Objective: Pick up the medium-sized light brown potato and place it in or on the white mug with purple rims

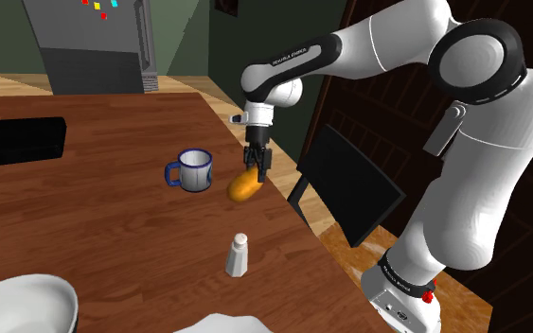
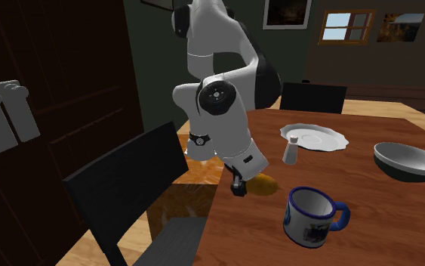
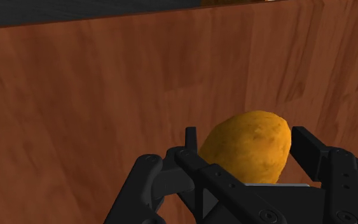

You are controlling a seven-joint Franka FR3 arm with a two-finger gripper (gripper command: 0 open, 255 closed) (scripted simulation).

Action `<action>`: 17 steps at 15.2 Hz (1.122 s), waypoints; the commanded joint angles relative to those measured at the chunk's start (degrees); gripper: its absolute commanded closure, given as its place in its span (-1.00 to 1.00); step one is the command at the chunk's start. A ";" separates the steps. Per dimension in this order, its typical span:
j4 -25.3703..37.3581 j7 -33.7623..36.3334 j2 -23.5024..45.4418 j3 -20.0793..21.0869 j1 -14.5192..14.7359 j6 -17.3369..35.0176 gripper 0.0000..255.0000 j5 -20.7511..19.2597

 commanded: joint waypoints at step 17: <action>6.87 4.11 -5.66 -0.37 -0.26 -11.82 1.00 -1.49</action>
